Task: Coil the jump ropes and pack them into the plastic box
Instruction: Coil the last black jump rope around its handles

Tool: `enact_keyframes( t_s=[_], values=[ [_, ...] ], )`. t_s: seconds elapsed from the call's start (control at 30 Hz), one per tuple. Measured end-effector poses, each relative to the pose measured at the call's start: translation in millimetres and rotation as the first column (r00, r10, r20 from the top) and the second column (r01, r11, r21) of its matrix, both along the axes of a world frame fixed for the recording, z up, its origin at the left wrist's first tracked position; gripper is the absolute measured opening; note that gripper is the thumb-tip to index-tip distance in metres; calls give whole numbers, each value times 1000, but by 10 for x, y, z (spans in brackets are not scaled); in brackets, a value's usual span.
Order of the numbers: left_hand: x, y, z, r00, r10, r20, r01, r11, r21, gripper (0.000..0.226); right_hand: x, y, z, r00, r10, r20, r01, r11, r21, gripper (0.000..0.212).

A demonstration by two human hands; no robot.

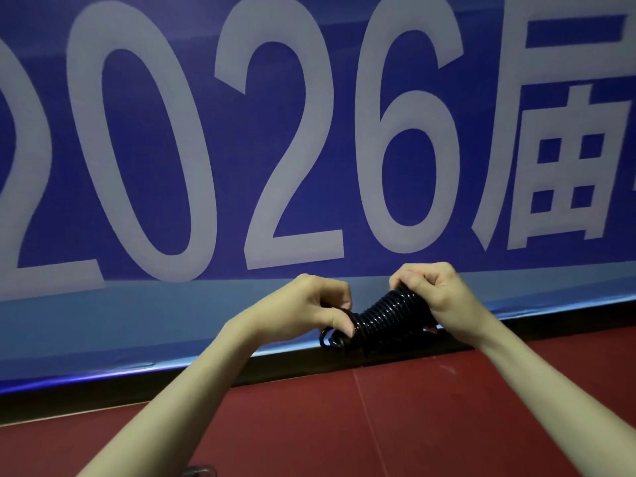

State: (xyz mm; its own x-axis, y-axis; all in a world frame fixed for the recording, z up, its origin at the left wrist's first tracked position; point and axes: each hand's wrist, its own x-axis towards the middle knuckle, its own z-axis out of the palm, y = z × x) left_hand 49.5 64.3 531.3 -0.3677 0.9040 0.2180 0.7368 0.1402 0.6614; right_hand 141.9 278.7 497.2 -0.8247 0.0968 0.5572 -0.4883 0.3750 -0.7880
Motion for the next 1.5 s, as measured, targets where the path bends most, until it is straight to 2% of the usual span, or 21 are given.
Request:
enact_keyframes(
  t_s=[0.03,0.13,0.23,0.37,0.5,0.6,0.7,0.83,0.93,1.07,1.2,1.3,1.4,1.47,1.5],
  values=[
    [3,5,-16,996,-27,89,25,999,24,21,-2,-7,-3,1000,24,6,-24,999,-34,34],
    [31,24,-77,973,-39,229,9,991,134,12,-22,-45,-19,998,57,3,-56,986,-159,35],
    [17,57,-208,913,-92,398,-13,967,253,35,-42,-95,-61,996,87,11,-79,950,-301,31],
    [71,167,-281,806,-145,574,-153,886,439,35,-63,-201,-80,997,44,66,-8,880,-475,27],
    [167,293,-232,829,-41,558,-316,789,527,39,-112,-325,-94,991,-44,128,118,743,-659,26],
    [264,397,-164,834,157,529,-478,685,550,41,-161,-408,-122,988,-67,137,149,638,-755,27],
    [294,487,-153,822,324,469,-561,603,568,45,-194,-451,-164,983,-114,143,183,583,-792,22],
    [194,501,-161,776,526,349,-631,635,446,38,-216,-455,-186,962,-244,123,247,584,-773,26],
    [183,479,-152,768,572,288,-640,658,398,32,-231,-435,-164,939,-326,105,295,614,-732,26],
    [251,449,-185,792,428,434,-601,671,434,30,-227,-402,-91,903,-424,67,355,651,-671,26],
    [331,354,-221,826,325,460,-537,700,471,24,-244,-298,-69,848,-529,-16,406,670,-621,33],
    [351,254,-197,796,254,549,-537,716,447,29,-246,-224,-109,755,-633,-171,499,723,-478,29],
    [386,185,-143,830,187,525,-468,746,474,16,-232,-218,-120,663,-645,-380,543,764,-349,31],
    [425,150,-99,760,59,648,-480,722,498,23,-230,-213,-96,600,-621,-505,560,776,-289,33],
    [419,138,-92,748,43,662,-484,719,499,25,-228,-209,-92,576,-603,-551,579,777,-245,34]
  ],
)
